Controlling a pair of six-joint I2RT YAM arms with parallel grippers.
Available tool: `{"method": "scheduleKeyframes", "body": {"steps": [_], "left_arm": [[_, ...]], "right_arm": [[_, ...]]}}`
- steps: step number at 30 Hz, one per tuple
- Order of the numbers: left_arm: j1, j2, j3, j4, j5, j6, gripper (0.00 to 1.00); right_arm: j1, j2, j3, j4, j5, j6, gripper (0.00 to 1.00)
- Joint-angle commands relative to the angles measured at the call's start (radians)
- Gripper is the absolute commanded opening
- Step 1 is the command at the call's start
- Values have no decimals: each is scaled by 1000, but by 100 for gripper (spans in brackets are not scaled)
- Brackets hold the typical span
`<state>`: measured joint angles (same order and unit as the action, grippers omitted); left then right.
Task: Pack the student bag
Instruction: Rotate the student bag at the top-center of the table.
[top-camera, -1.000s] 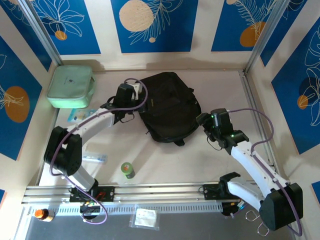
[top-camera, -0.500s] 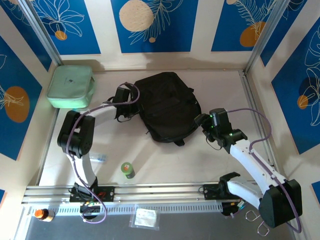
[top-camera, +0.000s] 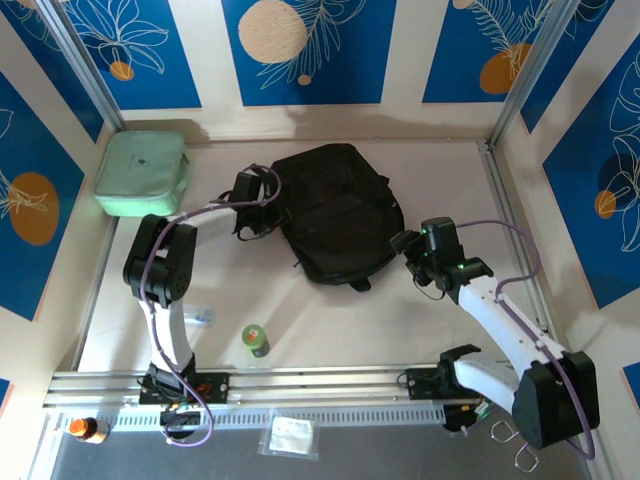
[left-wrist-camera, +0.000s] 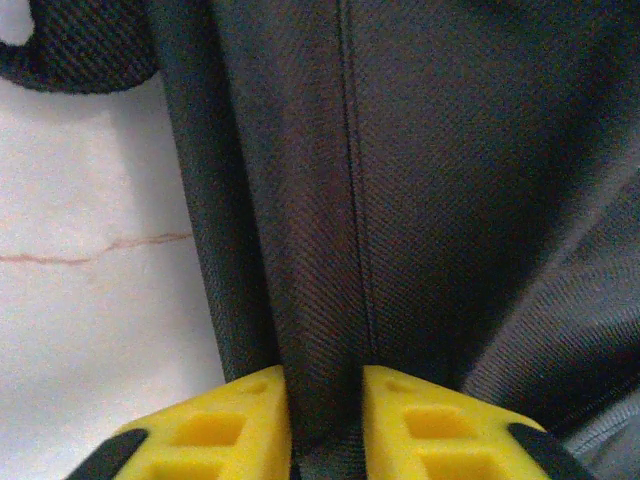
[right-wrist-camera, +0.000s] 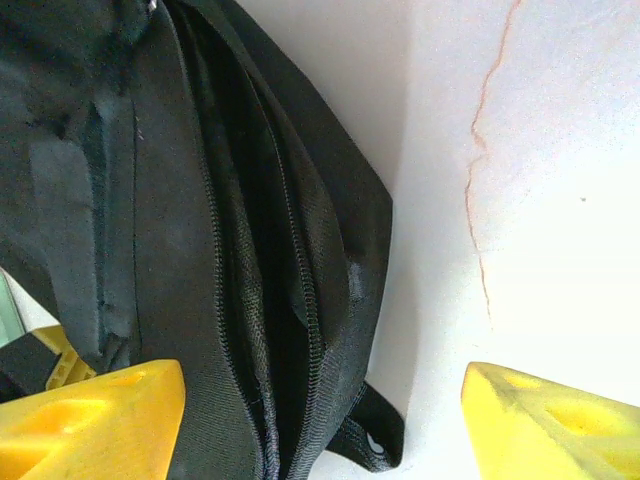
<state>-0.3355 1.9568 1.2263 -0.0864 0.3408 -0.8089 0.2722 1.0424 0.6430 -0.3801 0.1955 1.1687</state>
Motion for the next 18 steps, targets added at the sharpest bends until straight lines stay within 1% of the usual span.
{"method": "scheduleKeyframes", "body": {"steps": [1, 6, 7, 10, 13, 15, 17, 18], "left_arm": [[7, 20, 27, 16, 47, -4, 16], [7, -12, 16, 43, 64, -2, 1], [6, -19, 18, 44, 69, -1, 0], [7, -47, 19, 43, 89, 4, 0], [7, -87, 11, 47, 111, 2, 0], [7, -117, -2, 52, 116, 5, 0], [7, -143, -15, 54, 120, 10, 0], [6, -151, -19, 54, 125, 11, 0]], "right_arm": [[-9, 51, -2, 50, -102, -41, 73], [-11, 159, 33, 88, -194, -80, 70], [-12, 182, 41, 91, -203, -85, 69], [-14, 238, 59, 96, -214, -103, 59], [-24, 278, 72, 104, -198, -127, 44], [-40, 305, 82, 104, -175, -135, 39], [-73, 337, 98, 125, -178, -143, 34], [-84, 354, 108, 136, -177, -149, 33]]}}
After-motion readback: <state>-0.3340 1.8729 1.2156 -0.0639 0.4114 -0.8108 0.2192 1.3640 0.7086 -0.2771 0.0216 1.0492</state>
